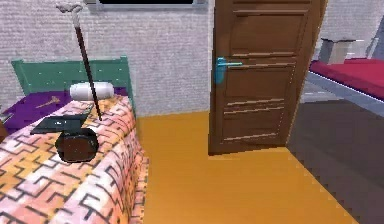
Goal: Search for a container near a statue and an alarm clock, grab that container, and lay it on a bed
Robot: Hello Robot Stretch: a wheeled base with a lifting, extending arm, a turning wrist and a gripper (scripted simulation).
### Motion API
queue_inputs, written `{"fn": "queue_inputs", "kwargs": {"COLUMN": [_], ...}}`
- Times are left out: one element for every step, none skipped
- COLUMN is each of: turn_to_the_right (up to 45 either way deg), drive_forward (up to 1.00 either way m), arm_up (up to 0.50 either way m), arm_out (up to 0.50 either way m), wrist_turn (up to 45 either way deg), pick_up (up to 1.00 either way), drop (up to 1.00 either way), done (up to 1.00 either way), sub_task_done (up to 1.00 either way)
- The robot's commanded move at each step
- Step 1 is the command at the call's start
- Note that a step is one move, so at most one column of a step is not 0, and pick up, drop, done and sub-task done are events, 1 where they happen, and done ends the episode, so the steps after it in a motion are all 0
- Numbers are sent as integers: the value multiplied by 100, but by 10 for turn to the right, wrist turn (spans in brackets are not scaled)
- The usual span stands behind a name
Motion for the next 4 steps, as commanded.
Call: {"fn": "queue_inputs", "kwargs": {"turn_to_the_right": [0, 450, 330, 0], "drive_forward": [30, 0, 0, 100], "arm_up": [0, 0, 0, 0], "arm_out": [0, 0, 0, 0], "wrist_turn": [0, 0, 0, 0], "pick_up": [0, 0, 0, 0], "drop": [0, 0, 0, 0], "done": [0, 0, 0, 0], "sub_task_done": [0, 0, 0, 0]}}
